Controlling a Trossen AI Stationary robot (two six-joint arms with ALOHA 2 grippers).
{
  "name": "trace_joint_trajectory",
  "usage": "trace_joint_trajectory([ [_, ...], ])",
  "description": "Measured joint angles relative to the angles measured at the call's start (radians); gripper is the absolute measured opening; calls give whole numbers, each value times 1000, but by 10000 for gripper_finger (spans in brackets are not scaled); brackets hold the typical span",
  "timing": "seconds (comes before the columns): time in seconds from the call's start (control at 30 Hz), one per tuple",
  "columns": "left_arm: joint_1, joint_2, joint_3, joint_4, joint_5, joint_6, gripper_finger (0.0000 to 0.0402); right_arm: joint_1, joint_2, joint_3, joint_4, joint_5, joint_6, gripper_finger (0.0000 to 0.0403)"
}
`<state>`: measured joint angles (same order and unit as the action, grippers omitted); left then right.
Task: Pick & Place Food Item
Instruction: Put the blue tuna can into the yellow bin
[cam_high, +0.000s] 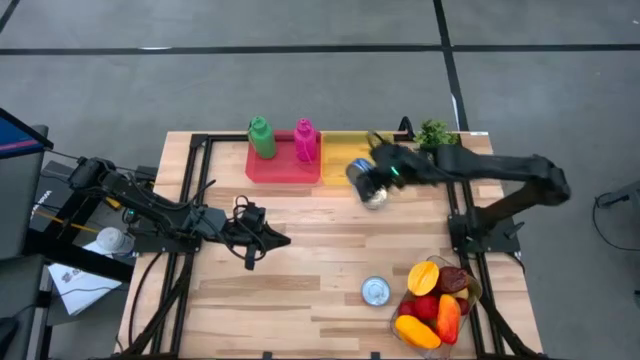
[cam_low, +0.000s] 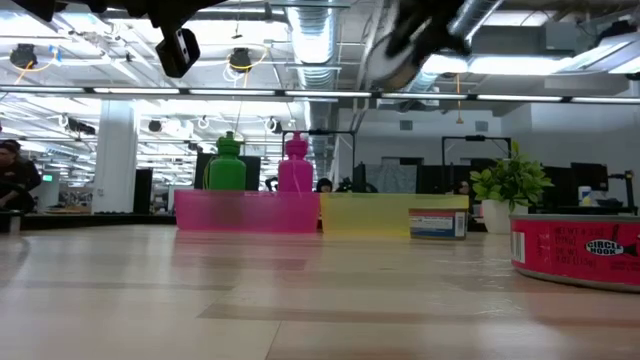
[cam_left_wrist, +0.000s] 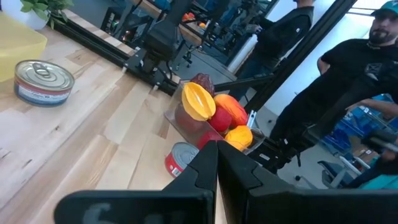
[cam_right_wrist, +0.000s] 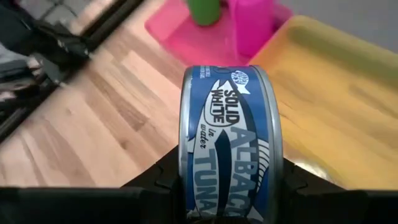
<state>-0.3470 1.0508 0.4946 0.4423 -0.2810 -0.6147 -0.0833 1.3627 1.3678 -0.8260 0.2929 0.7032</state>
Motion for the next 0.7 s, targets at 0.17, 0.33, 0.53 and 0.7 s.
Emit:
trace_joint_trajectory([
  [0.17,0,0,0,1,0,-2,0,-258,128,0,240,-407,-173,130],
  [0.33,0,0,0,0,-1,-3,0,-450,218,-29,430,-649,-171,130],
  [0.53,0,0,0,0,-4,-3,0,-590,302,-149,730,-809,8,130],
  [0.7,0,0,0,0,-15,-3,0,-630,384,-192,757,-816,31,130],
])
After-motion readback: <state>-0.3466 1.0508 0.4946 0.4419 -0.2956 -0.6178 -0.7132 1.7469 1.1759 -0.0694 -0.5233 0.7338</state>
